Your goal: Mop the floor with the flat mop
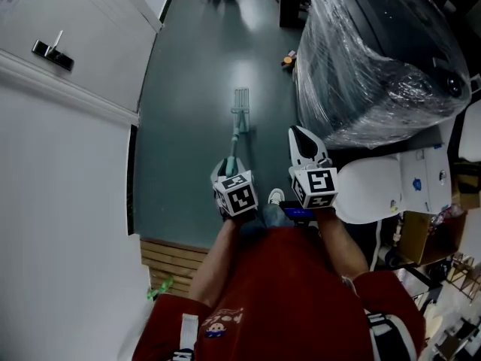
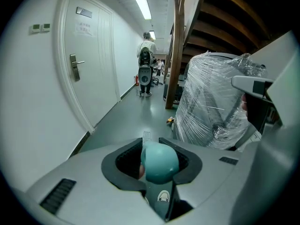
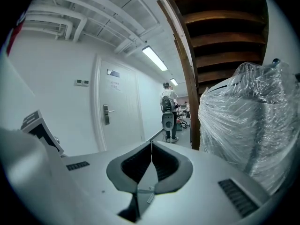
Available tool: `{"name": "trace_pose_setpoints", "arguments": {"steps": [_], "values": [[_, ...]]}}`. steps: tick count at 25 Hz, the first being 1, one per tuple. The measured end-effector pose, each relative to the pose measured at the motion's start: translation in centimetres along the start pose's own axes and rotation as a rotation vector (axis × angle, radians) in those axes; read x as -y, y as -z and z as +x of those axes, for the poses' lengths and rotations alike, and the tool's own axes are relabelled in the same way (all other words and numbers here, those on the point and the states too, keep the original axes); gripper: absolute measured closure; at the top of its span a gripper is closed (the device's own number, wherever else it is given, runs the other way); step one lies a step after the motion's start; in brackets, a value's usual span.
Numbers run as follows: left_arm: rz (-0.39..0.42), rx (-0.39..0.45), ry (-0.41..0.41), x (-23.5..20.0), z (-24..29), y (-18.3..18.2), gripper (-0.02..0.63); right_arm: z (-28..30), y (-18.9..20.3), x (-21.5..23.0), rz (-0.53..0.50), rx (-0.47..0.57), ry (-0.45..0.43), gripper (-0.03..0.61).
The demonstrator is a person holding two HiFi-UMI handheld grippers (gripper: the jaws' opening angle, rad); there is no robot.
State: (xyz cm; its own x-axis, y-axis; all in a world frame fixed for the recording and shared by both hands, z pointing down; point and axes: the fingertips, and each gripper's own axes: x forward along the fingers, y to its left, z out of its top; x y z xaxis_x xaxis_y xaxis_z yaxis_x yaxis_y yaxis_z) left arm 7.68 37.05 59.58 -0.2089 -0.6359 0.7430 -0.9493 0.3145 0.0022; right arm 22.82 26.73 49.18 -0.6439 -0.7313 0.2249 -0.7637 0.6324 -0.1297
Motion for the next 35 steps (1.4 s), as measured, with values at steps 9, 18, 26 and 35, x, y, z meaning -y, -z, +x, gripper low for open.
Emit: {"name": "trace_pose_setpoints", "arguments": {"steps": [9, 18, 26, 35], "values": [[0.004, -0.012, 0.04, -2.2, -2.0, 2.4, 0.491, -0.4, -0.8, -4.2, -0.028, -0.007, 0.01, 0.56], [0.006, 0.01, 0.056, -4.2, -3.5, 2.7, 0.491, -0.6, -1.0, -7.8, -0.055, -0.011, -0.01, 0.56], [0.015, 0.016, 0.074, -4.7, -3.5, 2.4, 0.491, 0.1, -1.1, -8.7, -0.082, -0.024, -0.007, 0.56], [0.012, 0.03, 0.077, -5.4, -3.3, 2.0, 0.491, 0.7, -1.8, -9.3, -0.101, -0.016, -0.004, 0.56]]}}
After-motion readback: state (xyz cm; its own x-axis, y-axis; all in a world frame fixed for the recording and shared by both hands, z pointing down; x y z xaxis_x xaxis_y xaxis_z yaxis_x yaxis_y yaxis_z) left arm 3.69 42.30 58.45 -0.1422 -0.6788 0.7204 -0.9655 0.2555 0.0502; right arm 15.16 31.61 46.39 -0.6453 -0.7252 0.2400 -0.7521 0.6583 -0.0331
